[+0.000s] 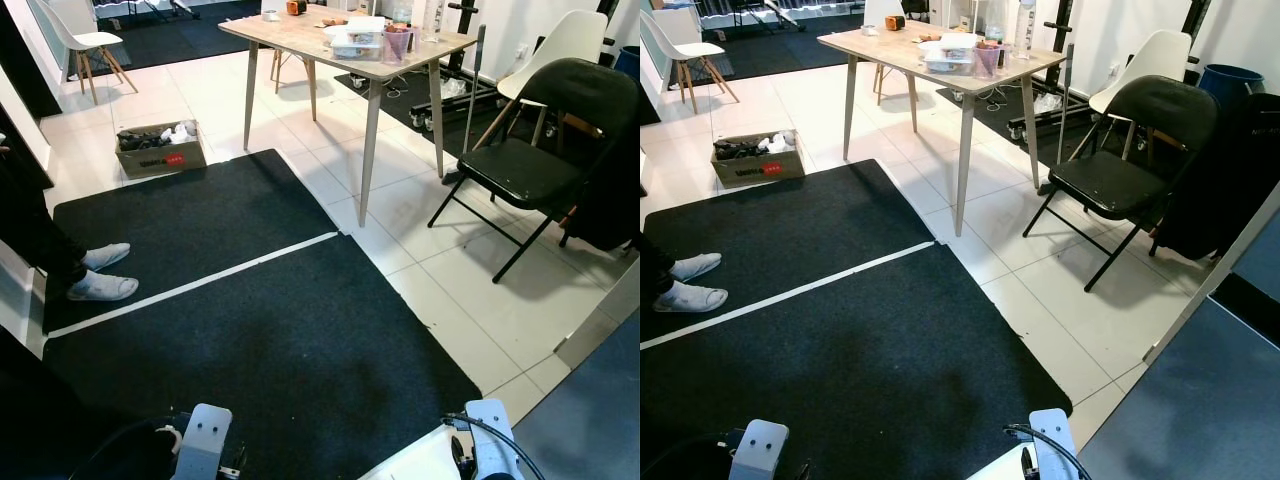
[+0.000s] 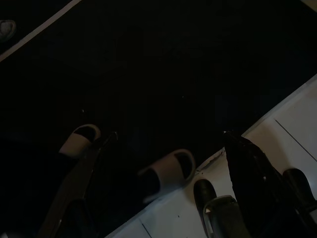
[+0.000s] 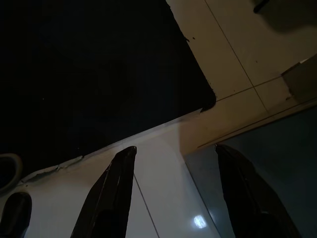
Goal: Restocking fridge
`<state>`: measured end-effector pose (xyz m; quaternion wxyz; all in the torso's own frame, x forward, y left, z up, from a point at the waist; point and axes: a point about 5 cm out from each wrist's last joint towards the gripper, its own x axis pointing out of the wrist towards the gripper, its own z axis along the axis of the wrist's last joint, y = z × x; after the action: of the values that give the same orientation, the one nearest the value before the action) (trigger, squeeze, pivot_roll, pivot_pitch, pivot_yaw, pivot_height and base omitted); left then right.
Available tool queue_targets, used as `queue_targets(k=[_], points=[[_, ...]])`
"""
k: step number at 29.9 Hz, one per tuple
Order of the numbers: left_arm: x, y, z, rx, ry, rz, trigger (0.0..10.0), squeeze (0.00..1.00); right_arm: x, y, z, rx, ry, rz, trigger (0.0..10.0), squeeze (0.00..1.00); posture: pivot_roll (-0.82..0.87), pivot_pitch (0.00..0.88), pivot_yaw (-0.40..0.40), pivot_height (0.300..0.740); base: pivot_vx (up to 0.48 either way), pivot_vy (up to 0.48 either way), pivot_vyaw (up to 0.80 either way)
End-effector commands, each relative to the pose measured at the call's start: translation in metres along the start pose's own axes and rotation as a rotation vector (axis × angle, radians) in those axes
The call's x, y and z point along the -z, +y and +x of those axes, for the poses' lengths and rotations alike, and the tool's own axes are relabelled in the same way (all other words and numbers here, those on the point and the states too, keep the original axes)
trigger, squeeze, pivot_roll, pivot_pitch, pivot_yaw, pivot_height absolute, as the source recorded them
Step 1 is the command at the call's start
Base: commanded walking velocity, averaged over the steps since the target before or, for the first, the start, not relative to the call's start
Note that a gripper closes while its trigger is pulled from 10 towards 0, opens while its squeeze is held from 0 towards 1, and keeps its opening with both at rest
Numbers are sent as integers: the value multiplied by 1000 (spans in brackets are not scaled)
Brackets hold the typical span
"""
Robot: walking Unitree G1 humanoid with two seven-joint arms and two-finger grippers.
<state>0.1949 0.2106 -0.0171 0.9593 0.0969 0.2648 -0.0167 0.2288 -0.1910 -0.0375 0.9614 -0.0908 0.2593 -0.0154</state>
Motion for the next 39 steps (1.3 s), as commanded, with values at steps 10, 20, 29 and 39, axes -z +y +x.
queue_targets(k=[10, 20, 29, 39], points=[[6, 0, -2, -3, 23, 1, 10000, 0, 9, 2, -4, 0, 28, 10, 10000, 0, -86, 131, 32, 736, 0, 0, 0], [5, -1, -2, 0, 16, -6, 10000, 0, 9, 2, -4, 2, 29, 11, 10000, 0, -86, 131, 33, 736, 0, 0, 0], [5, -1, -2, -3, 19, 1, 10000, 0, 10, 1, -4, 4, 31, 12, 10000, 0, -85, 132, 32, 736, 0, 0, 0], [6, -2, -2, -3, 28, 5, 10000, 0, 10, 1, -5, 5, 32, 10, 10000, 0, -87, 133, 31, 736, 0, 0, 0]])
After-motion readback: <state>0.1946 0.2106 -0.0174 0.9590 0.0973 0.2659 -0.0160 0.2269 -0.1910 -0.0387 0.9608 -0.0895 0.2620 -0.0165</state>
